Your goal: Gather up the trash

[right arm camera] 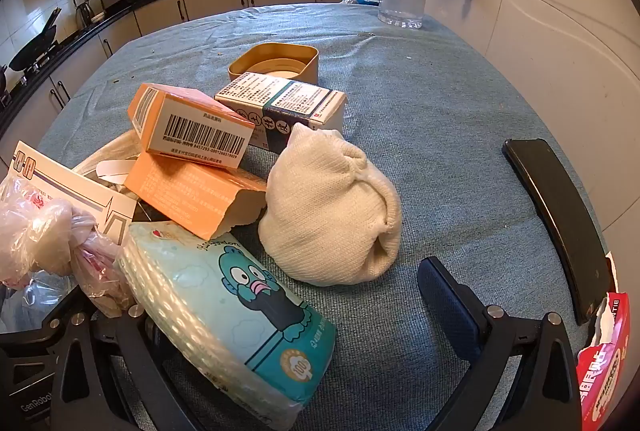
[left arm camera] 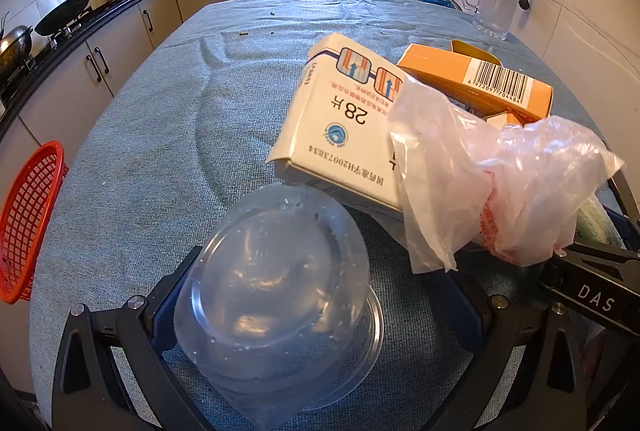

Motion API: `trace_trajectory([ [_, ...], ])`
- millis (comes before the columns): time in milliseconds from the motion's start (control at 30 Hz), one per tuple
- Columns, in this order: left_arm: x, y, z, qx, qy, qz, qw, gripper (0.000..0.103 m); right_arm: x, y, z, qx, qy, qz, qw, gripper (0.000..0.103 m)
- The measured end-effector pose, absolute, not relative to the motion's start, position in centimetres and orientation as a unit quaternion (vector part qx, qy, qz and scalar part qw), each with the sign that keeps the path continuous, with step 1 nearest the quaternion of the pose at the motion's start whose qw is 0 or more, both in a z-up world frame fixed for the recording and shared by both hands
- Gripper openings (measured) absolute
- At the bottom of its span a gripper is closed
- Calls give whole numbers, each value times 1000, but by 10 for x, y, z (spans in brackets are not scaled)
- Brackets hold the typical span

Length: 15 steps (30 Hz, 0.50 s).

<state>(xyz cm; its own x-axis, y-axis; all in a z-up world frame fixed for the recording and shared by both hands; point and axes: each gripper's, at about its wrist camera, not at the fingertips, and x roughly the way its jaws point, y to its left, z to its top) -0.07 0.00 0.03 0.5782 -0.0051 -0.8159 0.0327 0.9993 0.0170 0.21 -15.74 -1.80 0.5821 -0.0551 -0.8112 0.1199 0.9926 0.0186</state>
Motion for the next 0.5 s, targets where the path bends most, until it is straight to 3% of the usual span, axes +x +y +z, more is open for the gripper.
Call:
trace_trajectory([
  [200,-10,5,5,30,453,-11,891,103,-13,-158,-13,38,461,-51,885,103],
  [500,-97,42,43,37,347,-14,937,103,-103,-148,40,27,360,-42,932,103],
])
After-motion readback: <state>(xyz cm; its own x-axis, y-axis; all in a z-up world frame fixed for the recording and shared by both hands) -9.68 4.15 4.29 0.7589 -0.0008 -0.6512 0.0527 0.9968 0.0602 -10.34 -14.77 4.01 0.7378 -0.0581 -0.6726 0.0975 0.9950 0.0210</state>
